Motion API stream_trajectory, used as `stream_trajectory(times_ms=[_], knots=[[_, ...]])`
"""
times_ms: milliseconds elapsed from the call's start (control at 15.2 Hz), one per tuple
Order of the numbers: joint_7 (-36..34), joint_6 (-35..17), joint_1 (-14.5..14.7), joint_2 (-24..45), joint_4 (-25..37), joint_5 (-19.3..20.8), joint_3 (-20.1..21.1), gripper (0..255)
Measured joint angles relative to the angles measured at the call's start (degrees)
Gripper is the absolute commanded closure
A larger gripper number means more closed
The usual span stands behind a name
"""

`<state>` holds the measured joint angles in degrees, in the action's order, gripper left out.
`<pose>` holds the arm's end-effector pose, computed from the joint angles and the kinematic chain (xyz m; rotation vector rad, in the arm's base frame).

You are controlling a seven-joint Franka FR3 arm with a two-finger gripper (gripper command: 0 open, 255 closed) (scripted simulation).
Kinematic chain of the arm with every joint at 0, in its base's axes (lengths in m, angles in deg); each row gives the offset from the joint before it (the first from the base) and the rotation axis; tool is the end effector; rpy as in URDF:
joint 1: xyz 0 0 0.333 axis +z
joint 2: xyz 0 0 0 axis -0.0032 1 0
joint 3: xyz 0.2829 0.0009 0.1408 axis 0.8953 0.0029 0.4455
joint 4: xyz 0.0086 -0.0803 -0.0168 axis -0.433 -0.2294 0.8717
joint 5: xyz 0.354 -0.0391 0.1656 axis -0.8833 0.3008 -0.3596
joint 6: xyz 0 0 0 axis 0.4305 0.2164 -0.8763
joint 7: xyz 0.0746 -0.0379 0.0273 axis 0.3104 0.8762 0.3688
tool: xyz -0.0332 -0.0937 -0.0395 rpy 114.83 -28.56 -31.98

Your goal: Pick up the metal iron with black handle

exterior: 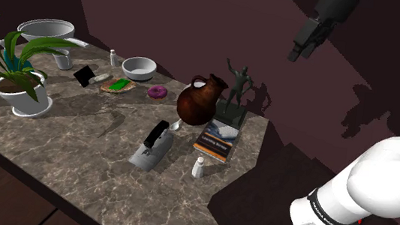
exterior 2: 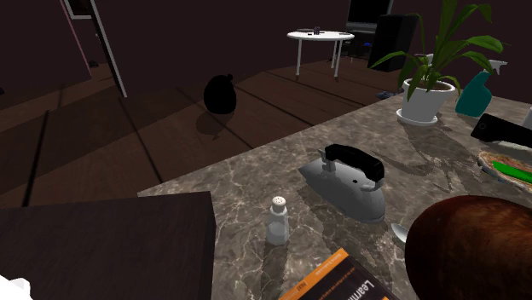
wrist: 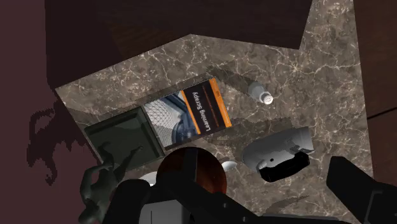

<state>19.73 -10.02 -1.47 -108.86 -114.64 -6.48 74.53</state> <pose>0.3089 -0.0134 0.6136 -3.0159 -0.1404 -0.1307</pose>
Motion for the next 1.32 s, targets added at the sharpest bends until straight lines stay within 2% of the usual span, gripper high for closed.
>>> stream_trajectory(times_ms=[132, 594, 990, 1320], knots=[[-1.02, -0.69, -0.06, -0.15, -0.77, -0.33, 0.70, 0], [-15.31, -10.39, -0.78, 1.53, -7.66, -4.66, 10.14, 0], [-29.52, -19.93, -1.48, 7.65, -10.03, -8.08, 19.97, 0], [-41.22, -28.32, -3.75, 16.17, -9.33, -8.36, 27.80, 0]])
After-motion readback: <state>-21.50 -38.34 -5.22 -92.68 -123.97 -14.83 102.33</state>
